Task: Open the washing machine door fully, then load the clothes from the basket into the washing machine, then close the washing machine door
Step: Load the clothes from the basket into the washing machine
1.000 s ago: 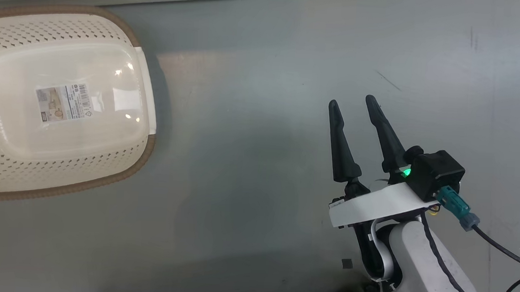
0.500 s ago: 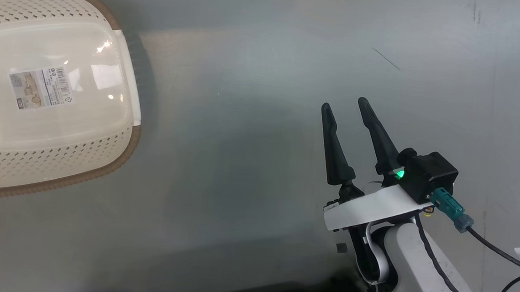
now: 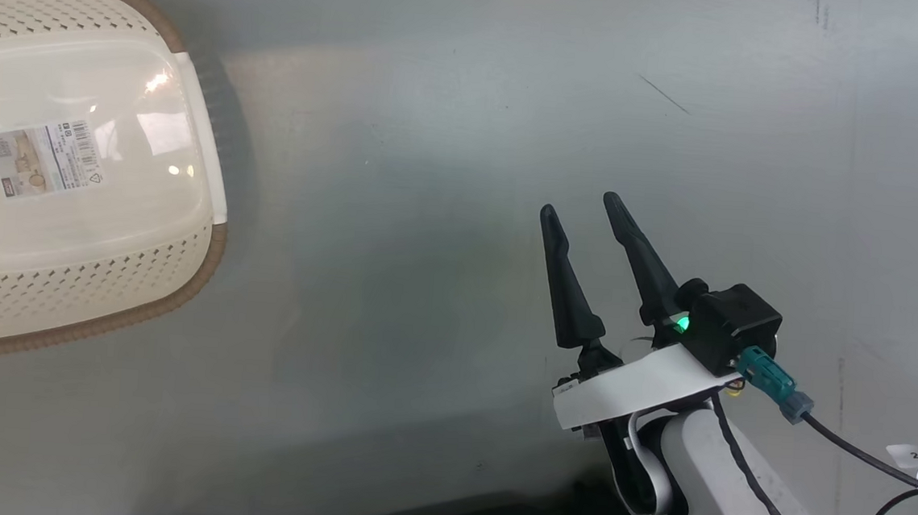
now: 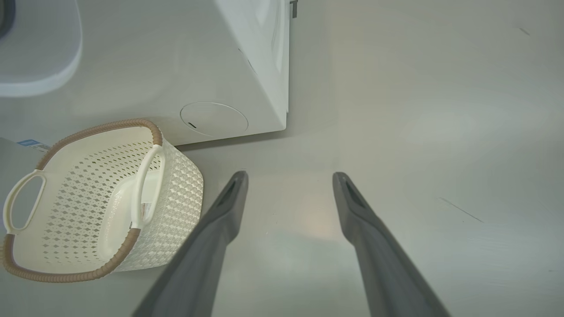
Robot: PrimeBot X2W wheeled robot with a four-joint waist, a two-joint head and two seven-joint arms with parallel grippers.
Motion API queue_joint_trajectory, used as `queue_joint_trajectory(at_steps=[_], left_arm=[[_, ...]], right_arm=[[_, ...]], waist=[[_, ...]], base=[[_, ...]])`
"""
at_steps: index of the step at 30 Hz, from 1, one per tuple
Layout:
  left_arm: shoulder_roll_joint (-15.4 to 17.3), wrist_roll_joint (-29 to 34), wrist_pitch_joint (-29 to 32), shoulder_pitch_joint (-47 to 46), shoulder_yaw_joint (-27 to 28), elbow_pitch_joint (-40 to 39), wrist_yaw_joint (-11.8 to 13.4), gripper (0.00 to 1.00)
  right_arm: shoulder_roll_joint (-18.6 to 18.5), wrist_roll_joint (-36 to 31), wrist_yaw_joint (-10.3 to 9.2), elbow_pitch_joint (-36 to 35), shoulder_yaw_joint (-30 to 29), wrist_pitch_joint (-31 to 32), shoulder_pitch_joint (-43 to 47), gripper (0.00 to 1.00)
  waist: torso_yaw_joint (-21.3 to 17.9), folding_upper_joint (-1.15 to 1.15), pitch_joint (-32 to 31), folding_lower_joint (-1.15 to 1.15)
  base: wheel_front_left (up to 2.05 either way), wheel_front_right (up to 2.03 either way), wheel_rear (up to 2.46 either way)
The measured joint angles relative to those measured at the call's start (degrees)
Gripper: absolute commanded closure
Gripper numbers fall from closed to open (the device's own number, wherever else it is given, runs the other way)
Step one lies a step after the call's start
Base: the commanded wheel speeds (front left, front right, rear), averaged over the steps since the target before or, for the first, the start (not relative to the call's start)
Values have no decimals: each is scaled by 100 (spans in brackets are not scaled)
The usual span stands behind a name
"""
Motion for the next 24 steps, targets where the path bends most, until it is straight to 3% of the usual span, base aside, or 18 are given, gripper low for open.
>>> queue_joint_trajectory(at_steps=[11, 12, 13, 14, 24], left_arm=[[89, -13, 59, -235, -89, 229, 0, 100], [89, -16, 42, -236, -104, 248, 0, 75], [89, -16, 33, -236, -123, 257, 0, 34], [89, -16, 1, -237, -121, 278, 0, 0], [23, -24, -245, -174, -224, 691, 0, 0]], right_arm=[[7, 91, -3, -96, 87, 0, -2, 0], [5, 92, -3, -96, 87, 0, -3, 0], [7, 92, -8, -97, 86, 0, -4, 0], [7, 92, -29, -98, 84, 0, -6, 0], [10, 92, -43, -79, -44, 0, -72, 0]], waist=[[-147, 0, 258, 0], [-157, 0, 268, 0], [-165, 0, 275, -1], [-170, 0, 280, 0], [-136, 0, 162, 0]], base=[[0, 0, 0], [0, 0, 0], [0, 0, 0], [0, 0, 0], [0, 0, 0]])
